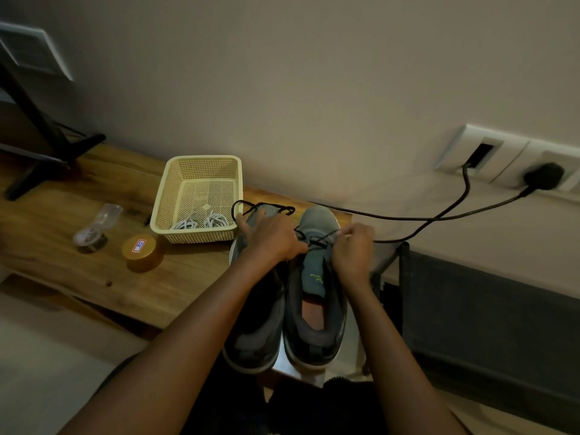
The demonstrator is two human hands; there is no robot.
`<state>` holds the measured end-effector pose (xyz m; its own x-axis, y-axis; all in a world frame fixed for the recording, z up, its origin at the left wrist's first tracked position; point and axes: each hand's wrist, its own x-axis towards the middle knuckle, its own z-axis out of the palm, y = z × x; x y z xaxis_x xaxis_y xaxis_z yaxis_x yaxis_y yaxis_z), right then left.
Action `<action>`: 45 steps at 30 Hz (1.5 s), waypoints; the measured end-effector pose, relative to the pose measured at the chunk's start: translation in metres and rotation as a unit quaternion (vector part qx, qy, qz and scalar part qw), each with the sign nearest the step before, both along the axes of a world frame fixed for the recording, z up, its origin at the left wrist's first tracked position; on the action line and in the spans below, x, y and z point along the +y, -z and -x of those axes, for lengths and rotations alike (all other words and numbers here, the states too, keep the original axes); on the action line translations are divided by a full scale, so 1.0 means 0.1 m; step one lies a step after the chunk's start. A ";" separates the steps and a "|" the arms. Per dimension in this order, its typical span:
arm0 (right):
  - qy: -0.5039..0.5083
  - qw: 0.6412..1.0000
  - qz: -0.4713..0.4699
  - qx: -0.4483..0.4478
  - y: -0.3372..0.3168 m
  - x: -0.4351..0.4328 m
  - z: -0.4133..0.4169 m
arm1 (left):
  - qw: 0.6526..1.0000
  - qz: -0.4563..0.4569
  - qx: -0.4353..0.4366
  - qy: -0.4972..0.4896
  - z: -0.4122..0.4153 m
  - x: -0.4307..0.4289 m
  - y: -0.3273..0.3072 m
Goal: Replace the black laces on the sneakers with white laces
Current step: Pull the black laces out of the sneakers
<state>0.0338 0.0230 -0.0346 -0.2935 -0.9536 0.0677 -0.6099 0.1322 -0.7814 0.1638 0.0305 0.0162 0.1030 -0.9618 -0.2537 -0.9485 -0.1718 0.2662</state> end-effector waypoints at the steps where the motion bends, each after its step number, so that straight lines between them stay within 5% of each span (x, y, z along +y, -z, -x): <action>1: 0.066 0.992 -0.016 -0.106 -0.01 -0.04 0.06 | 1.000 0.000 0.001 -0.002 0.00 0.00 0.00; 3: 0.141 0.935 -0.076 -0.317 -0.04 -0.07 0.13 | 1.000 0.006 0.001 -0.004 0.00 0.01 0.00; 4: 0.146 0.920 -0.086 -0.354 -0.07 -0.05 0.15 | 1.000 0.014 0.003 -0.005 0.01 0.02 0.01; 8: 0.021 0.999 0.016 -0.039 -0.23 0.06 0.12 | 0.998 0.059 -0.001 0.009 0.07 0.09 0.05; 13: -0.148 0.966 0.011 0.210 -0.36 0.16 0.03 | 0.996 0.076 -0.030 0.029 0.12 0.12 0.07; 23: -0.172 0.946 -0.004 0.274 -0.24 0.13 0.00 | 0.997 0.078 0.008 -0.001 0.12 0.09 0.06; 29: 0.018 0.999 0.017 -0.020 -0.08 0.09 -0.04 | 0.995 0.095 0.008 -0.023 0.13 0.08 0.06; 33: 0.163 0.924 -0.060 -0.340 -0.11 -0.02 0.13 | 0.995 0.094 -0.004 -0.024 0.12 0.08 0.07; 35: 0.137 0.955 -0.039 -0.259 -0.17 0.02 0.15 | 0.995 0.096 -0.002 -0.027 0.12 0.08 0.08; 38: 0.035 0.998 0.041 0.023 -0.29 0.10 0.13 | 0.994 0.102 -0.002 -0.026 0.12 0.09 0.07; 42: -0.137 0.956 0.034 0.257 -0.37 0.15 0.06 | 0.995 0.096 -0.006 -0.008 0.12 0.09 0.07; 45: -0.193 0.932 -0.043 0.303 -0.32 0.17 0.00 | 0.996 0.089 0.000 -0.003 0.12 0.09 0.06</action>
